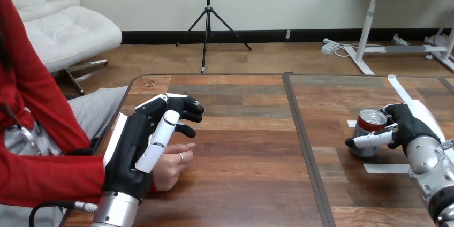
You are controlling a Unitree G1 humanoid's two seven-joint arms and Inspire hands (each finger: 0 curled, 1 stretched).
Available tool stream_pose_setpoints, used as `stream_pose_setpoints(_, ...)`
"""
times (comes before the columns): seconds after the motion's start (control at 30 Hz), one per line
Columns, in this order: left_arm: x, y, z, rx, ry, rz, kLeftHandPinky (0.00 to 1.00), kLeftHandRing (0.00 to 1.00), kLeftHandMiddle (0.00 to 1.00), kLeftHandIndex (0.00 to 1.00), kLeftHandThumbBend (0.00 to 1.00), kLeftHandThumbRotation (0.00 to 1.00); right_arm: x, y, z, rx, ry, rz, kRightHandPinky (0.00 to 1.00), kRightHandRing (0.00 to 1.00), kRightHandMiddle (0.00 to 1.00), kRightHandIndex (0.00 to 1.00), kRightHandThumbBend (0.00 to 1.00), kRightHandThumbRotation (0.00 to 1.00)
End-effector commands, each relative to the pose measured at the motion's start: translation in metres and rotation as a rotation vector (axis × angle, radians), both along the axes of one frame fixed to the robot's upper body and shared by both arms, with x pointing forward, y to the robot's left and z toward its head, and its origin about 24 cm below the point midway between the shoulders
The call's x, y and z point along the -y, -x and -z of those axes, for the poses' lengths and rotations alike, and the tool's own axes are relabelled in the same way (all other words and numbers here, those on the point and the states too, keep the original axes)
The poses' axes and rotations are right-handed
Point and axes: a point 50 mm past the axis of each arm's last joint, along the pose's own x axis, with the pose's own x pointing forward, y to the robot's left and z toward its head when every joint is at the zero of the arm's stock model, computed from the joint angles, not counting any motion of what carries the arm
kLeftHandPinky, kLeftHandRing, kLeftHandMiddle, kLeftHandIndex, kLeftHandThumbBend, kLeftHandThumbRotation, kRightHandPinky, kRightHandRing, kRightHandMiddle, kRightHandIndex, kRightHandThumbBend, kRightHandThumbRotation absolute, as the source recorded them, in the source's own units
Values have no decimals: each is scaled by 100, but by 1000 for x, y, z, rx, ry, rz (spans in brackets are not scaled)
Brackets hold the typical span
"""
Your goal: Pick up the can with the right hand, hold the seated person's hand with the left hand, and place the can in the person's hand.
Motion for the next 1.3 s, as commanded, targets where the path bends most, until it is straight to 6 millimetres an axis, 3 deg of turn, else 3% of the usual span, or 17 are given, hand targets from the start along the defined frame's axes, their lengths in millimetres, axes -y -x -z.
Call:
stream_pose_setpoints(0.0,-1,-9,-21,105,-11,-1,47,60,59,54,38,78,-6,-8,-8,63,-31,19,53,57,61,61,87,0)
stream_pose_setpoints(0.7,-2,-9,-20,110,-12,-2,48,58,58,53,33,78,-10,-9,-9,113,-42,24,47,51,54,51,76,0)
stream_pose_setpoints(1.27,-2,-9,-21,116,-21,-4,47,58,57,53,32,78,-12,-11,-14,140,-38,-7,40,44,47,47,78,0)
